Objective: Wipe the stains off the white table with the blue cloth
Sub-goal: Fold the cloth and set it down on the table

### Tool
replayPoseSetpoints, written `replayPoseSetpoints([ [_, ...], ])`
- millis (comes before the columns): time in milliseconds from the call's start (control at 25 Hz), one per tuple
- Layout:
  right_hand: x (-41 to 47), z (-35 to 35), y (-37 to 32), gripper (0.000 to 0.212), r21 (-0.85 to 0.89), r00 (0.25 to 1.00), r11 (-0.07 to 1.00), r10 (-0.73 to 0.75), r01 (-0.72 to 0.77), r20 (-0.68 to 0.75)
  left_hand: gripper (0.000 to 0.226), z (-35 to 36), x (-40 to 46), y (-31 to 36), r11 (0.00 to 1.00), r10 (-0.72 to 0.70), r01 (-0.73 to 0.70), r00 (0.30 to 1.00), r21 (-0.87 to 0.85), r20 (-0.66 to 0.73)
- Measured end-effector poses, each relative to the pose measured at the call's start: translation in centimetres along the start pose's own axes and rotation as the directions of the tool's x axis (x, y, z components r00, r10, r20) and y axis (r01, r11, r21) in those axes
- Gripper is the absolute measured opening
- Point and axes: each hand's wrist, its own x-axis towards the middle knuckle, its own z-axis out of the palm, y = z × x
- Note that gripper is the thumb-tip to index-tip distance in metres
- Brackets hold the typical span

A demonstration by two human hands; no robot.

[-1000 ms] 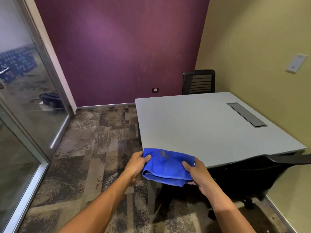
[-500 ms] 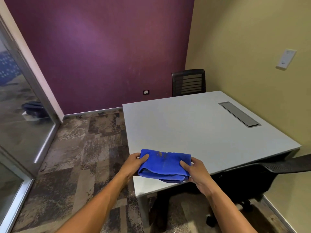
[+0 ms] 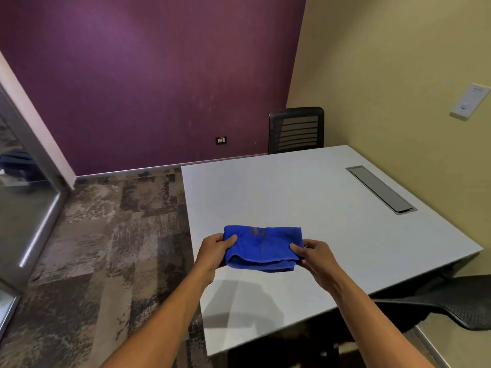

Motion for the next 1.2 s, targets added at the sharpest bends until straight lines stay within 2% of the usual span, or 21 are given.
replayPoseSetpoints([
  [160,3.3,0.8,-0.6,0.012,0.033,0.999,0.999,-0.004,0.005,-0.044,0.019,1.1,2.3,0.6,0.998,0.012,-0.021,0.988,-0.056,-0.153],
  [280,5.6,0.4,-1.1,0.013,0.034,0.998,0.999,-0.026,0.028,-0.057,0.033,2.3,3.7,1.2,0.996,-0.003,-0.019,0.973,-0.092,-0.229],
  [360,7.0,-0.3,-1.6,0.014,0.055,0.999,0.998,-0.024,0.026,-0.029,0.032,3.6,4.5,1.4,0.998,0.004,-0.02,0.957,-0.052,-0.29],
  [520,9.4,-1.8,-3.0,0.033,0.095,1.0,0.995,-0.027,0.026,0.011,0.017,6.0,6.0,2.3,0.99,0.125,-0.08,0.887,0.119,-0.445],
  [640,11.5,-3.3,-4.6,0.023,0.053,0.99,0.991,-0.126,0.123,0.059,0.007,8.7,6.8,4.2,0.979,0.201,-0.155,0.856,0.134,-0.476],
  [720,12.6,-3.8,-5.7,0.017,0.006,0.978,0.981,-0.193,0.194,0.08,0.013,10.0,7.2,5.2,0.969,0.246,-0.201,0.833,0.142,-0.496],
  [840,13.6,-4.2,-6.5,0.024,-0.158,0.954,0.942,-0.284,0.295,0.094,0.02,10.9,7.5,6.1,0.96,0.279,-0.22,0.802,0.174,-0.528],
  [920,14.2,-4.4,-6.7,0.019,-0.187,0.942,0.924,-0.319,0.334,0.107,0.02,11.2,7.7,6.0,0.96,0.28,-0.226,0.79,0.166,-0.545],
  [1040,15.7,-4.7,-7.3,0.023,-0.152,0.936,0.927,-0.322,0.342,0.14,0.019,11.4,8.2,6.2,0.965,0.255,-0.185,0.827,0.186,-0.501],
  [1160,16.9,-4.7,-7.6,0.02,-0.162,0.925,0.933,-0.271,0.321,0.267,0.049,11.5,8.7,7.1,0.945,0.24,-0.118,0.884,0.306,-0.401],
  [1200,17.5,-4.7,-7.6,0.033,-0.193,0.913,0.925,-0.257,0.327,0.316,0.057,11.5,8.8,7.5,0.938,0.232,-0.108,0.902,0.329,-0.364],
])
